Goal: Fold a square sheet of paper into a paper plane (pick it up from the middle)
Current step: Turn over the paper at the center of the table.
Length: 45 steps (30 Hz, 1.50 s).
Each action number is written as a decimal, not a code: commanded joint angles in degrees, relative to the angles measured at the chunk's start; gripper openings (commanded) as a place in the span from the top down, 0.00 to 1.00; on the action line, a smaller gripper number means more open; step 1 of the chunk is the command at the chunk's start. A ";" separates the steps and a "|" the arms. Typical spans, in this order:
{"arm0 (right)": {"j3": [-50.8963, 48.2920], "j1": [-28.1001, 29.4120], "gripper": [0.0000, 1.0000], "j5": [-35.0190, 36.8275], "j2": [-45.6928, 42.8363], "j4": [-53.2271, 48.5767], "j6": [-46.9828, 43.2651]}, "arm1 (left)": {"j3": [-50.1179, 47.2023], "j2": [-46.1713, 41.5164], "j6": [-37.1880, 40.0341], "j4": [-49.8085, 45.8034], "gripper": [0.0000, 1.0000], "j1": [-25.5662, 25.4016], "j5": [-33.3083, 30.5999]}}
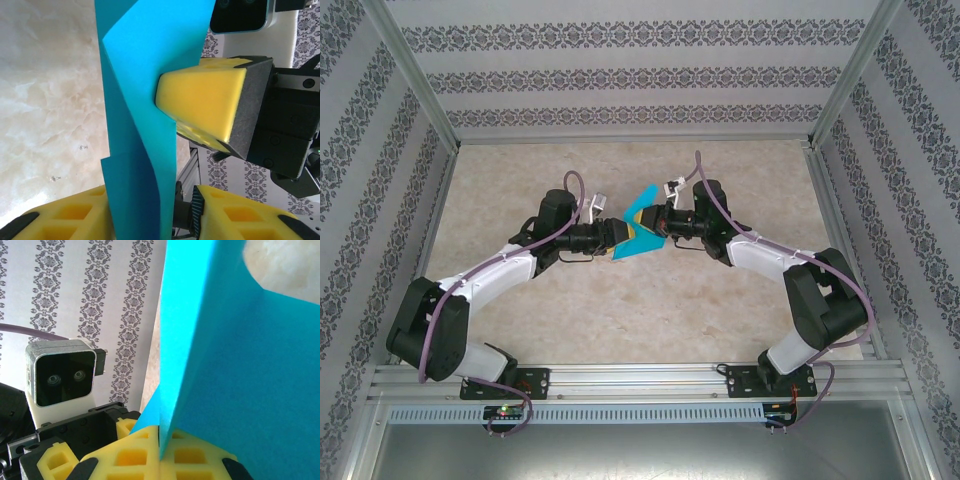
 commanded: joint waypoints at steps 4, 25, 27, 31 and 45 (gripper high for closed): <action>-0.85 -0.61 0.94 -0.91 -1.67 2.01 0.52 | 2.51 0.07 4.10 -4.10 0.62 -0.45 -0.80; -2.31 -1.36 0.77 -0.13 -2.37 0.90 -0.73 | 5.16 0.11 9.14 -10.22 0.87 -0.36 -1.84; -2.64 -1.92 0.71 0.38 -3.00 -0.10 -1.56 | 5.52 -0.06 10.57 -11.81 0.88 -0.36 -2.26; -2.70 -3.35 0.60 5.01 -7.02 -10.64 -8.06 | 9.73 -0.55 18.69 -23.01 0.90 -0.44 -6.70; -6.63 -10.43 0.31 15.82 -23.05 -31.60 -18.67 | 26.69 0.44 40.49 -58.49 0.94 -6.50 -56.19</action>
